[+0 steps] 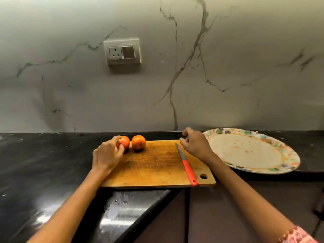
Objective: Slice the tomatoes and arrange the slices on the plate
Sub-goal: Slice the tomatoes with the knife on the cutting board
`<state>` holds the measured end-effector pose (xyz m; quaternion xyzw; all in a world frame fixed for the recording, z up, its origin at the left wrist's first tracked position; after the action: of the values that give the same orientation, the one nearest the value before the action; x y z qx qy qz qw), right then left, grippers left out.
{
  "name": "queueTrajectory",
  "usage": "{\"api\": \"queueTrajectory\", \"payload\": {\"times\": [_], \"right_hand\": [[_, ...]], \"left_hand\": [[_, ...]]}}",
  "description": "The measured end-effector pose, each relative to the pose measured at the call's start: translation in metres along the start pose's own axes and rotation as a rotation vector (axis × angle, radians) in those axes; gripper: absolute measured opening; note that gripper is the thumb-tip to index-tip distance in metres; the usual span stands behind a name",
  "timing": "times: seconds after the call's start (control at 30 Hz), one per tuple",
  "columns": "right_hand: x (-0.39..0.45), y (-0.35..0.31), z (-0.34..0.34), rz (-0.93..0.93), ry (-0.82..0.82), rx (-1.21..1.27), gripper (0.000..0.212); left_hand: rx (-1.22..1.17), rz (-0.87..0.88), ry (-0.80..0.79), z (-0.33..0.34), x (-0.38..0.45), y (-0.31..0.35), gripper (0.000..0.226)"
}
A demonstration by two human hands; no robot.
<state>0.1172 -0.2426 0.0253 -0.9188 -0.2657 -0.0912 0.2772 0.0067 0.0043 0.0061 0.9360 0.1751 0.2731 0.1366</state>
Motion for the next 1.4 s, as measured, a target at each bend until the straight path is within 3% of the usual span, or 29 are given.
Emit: {"api": "queueTrajectory", "payload": {"times": [0.1, 0.2, 0.33, 0.6, 0.9, 1.17, 1.4], "right_hand": [[-0.021, -0.009, 0.004, 0.042, -0.174, -0.100, 0.035], [-0.040, -0.019, 0.006, 0.121, -0.241, -0.184, 0.031], [-0.051, -0.028, 0.011, 0.199, -0.193, -0.233, 0.018], [-0.052, -0.044, 0.018, 0.268, -0.141, -0.358, 0.024], [0.004, -0.039, 0.016, 0.302, -0.071, 0.195, 0.023], [0.007, -0.016, 0.025, 0.258, -0.124, 0.325, 0.032], [-0.017, -0.028, 0.007, 0.185, 0.006, 0.345, 0.016]], "left_hand": [[-0.144, -0.007, 0.041, -0.003, -0.003, 0.013, 0.035], [-0.158, -0.012, -0.021, -0.004, -0.013, 0.025, 0.037], [-0.187, -0.020, -0.033, -0.010, -0.025, 0.022, 0.030], [0.012, 0.092, -0.133, -0.026, -0.011, 0.015, 0.030], [0.290, 0.321, -0.541, 0.010, 0.055, 0.025, 0.056], [0.237, 0.371, -0.514, 0.022, 0.057, 0.030, 0.051], [-0.031, 0.395, -0.599, -0.001, 0.020, 0.042, 0.051]]}}
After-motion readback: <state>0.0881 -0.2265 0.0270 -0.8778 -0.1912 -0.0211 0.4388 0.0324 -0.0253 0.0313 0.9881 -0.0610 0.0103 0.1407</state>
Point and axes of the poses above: each hand's wrist, its own x-axis towards the middle knuckle, its own z-axis out of the palm, y = z × x, the point moved 1 cm from there along x, towards the middle knuckle, and after that the axes turned 11 degrees about -y, right-handed, at the moved point
